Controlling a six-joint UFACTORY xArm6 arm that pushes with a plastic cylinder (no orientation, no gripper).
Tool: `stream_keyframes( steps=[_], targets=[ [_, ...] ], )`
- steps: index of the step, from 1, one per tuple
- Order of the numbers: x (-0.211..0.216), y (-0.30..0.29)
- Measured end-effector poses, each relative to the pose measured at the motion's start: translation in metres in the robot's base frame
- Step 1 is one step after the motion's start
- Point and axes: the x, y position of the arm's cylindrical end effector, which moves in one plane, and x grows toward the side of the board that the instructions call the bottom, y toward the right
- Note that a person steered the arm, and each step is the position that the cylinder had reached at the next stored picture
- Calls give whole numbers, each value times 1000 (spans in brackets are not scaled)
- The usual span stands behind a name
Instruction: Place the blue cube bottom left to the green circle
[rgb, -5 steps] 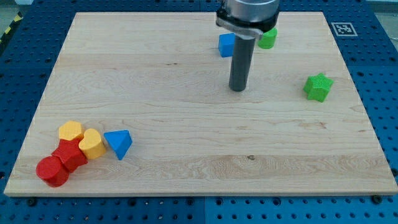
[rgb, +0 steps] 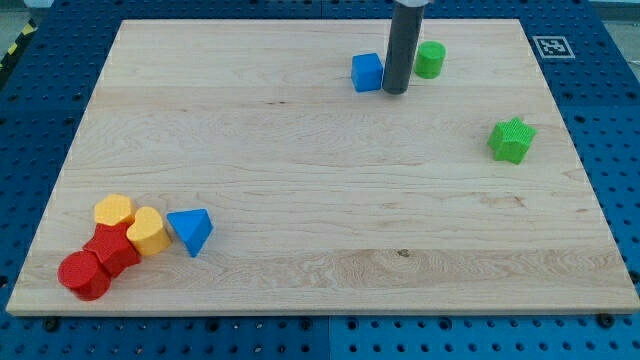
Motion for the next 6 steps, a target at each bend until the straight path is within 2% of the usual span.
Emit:
stream_keyframes(
  steps=[2,3,4,6],
  targets=[
    [-43,0],
    [-47,-26],
    [-25,-32],
    [-8,-43]
  ],
)
